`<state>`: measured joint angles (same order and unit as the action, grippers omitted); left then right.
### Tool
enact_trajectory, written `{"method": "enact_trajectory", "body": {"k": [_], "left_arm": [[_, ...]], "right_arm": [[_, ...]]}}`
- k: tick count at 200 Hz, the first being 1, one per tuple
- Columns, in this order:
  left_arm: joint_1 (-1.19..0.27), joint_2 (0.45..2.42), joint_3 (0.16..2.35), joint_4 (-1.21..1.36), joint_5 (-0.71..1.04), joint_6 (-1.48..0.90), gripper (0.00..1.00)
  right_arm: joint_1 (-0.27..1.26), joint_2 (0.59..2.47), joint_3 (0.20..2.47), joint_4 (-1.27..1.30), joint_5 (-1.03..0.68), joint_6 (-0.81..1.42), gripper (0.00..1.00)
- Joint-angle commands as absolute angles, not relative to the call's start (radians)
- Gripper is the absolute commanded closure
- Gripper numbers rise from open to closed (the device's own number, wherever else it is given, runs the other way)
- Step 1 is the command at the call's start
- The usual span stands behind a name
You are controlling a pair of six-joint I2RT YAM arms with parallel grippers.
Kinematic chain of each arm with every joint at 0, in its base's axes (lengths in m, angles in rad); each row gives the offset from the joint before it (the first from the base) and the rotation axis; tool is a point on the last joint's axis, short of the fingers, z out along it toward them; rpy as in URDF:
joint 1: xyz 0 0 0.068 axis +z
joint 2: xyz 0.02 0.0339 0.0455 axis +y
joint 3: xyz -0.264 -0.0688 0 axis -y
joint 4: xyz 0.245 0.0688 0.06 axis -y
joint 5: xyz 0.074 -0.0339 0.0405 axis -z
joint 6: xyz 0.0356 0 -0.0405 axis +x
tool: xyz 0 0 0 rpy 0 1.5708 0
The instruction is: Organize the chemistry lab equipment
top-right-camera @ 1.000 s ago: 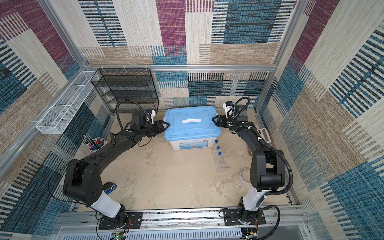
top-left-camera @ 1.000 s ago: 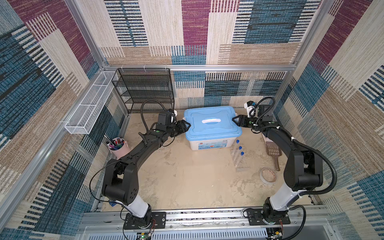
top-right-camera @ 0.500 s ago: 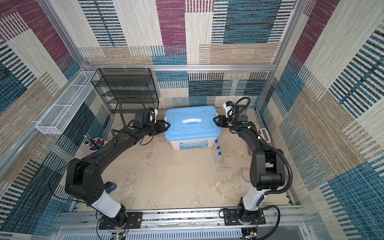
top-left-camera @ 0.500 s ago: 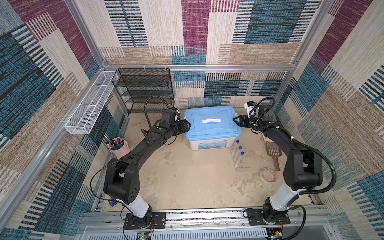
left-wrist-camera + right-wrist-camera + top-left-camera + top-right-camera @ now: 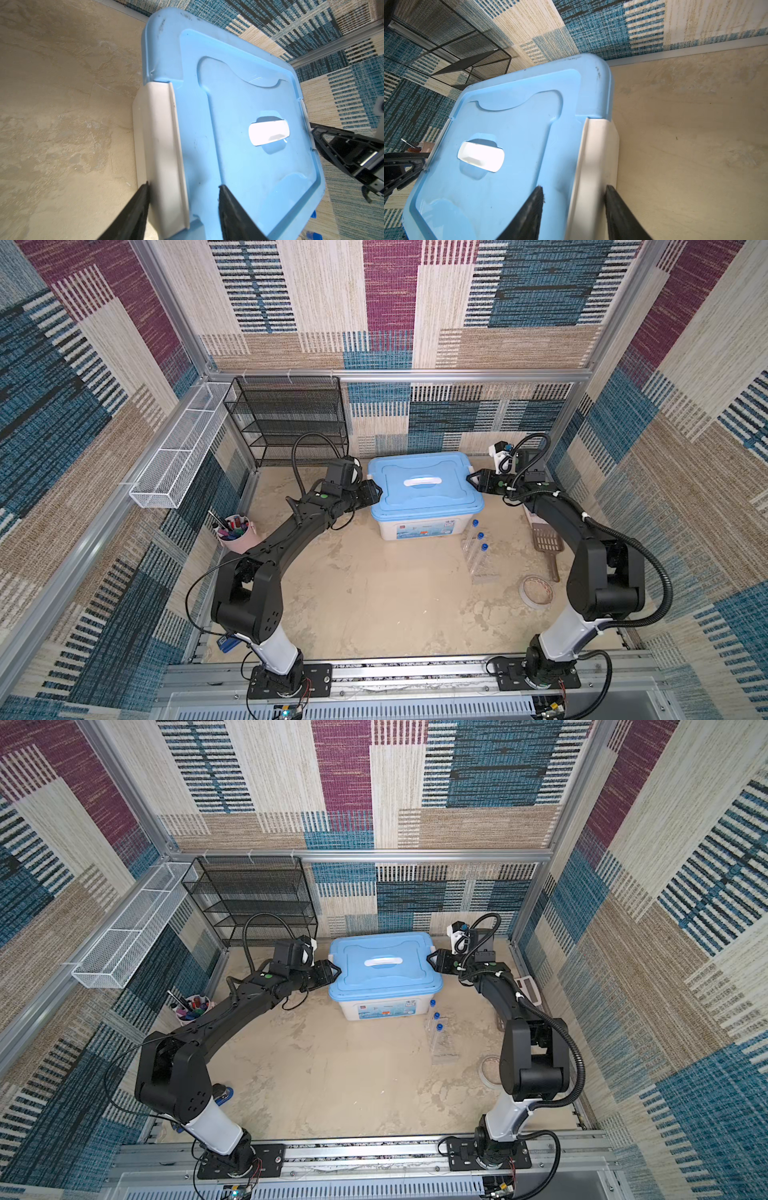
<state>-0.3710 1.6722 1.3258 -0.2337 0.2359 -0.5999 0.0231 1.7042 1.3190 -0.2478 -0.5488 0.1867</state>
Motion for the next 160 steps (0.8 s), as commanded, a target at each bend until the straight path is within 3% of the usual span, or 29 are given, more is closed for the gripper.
{"method": "enact_trajectory", "body": {"k": [1, 47, 74, 129, 160], "left_arm": [[-0.382, 1.680, 1.336, -0.190, 0.307, -0.605, 0.44], [-0.382, 1.670, 1.332, -0.195, 0.291, -0.598, 0.42], [-0.377, 1.647, 1.316, -0.207, 0.256, -0.583, 0.33], [-0.356, 1.586, 1.268, -0.235, 0.172, -0.561, 0.09], [-0.340, 1.549, 1.241, -0.260, 0.106, -0.533, 0.02]], "right_arm": [[0.038, 1.703, 1.332, -0.222, -0.660, 0.205, 0.49], [0.038, 1.699, 1.330, -0.233, -0.638, 0.193, 0.41], [0.035, 1.675, 1.314, -0.196, -0.629, 0.195, 0.25], [0.001, 1.554, 1.191, -0.047, -0.509, 0.221, 0.05], [-0.019, 1.455, 1.097, 0.018, -0.379, 0.198, 0.01]]}}
